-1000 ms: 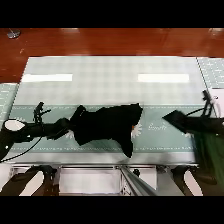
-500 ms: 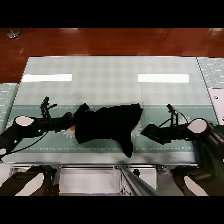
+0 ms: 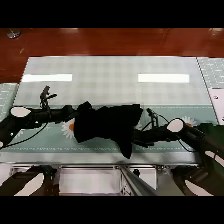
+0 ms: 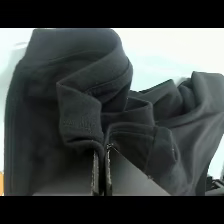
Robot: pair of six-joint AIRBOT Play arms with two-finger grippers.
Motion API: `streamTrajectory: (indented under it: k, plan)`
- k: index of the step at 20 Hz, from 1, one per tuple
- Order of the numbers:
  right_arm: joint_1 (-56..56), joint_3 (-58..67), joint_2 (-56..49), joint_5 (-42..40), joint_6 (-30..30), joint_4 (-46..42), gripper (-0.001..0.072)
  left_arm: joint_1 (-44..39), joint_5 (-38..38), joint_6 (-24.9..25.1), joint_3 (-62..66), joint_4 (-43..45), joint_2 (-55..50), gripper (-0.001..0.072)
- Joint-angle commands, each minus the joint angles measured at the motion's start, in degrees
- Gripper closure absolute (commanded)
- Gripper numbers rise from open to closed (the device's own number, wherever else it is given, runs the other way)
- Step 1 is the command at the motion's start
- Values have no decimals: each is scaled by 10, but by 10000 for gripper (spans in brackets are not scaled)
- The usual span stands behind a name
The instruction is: Fold the shirts.
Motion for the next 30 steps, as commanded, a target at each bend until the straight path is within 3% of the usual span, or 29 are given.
streamTrajectory:
  k: [1, 2, 4, 6, 10, 13, 17, 19, 21, 25, 30]
  plan:
    - [56, 37, -55, -13, -15, 22, 165, 0, -5, 2, 8, -1, 0, 687]
    - [65, 52, -66, -13, -27, 26, 306, 0, -7, 3, 9, -1, 0, 687]
    - [66, 90, -66, -5, -70, 17, 684, 6, -18, 10, 25, -1, 1, 687]
    - [29, 157, -49, 49, -66, -67, 685, 31, -53, 10, 77, -13, 14, 688]
    - [-113, 417, 10, 154, 20, -281, 686, 71, -52, 10, 271, -49, 73, 688]
    - [-174, 678, 27, 212, 18, -318, 686, 89, -52, 10, 469, -49, 95, 688]
    - [-169, 981, 30, 294, 4, -354, 686, 106, -54, 8, 698, -49, 102, 688]
    - [-169, 1018, 66, 286, -9, -326, 686, 121, -55, -4, 777, -30, 110, 688]
    - [-169, 1017, 113, 287, -16, -333, 685, 137, -63, -44, 828, 46, 130, 688]
    - [-169, 1017, 186, 297, -21, -343, 685, 146, -83, -88, 851, 174, 192, 688]
    - [-169, 976, 198, 413, -6, -285, 685, 146, -293, -118, 838, 179, 245, 688]
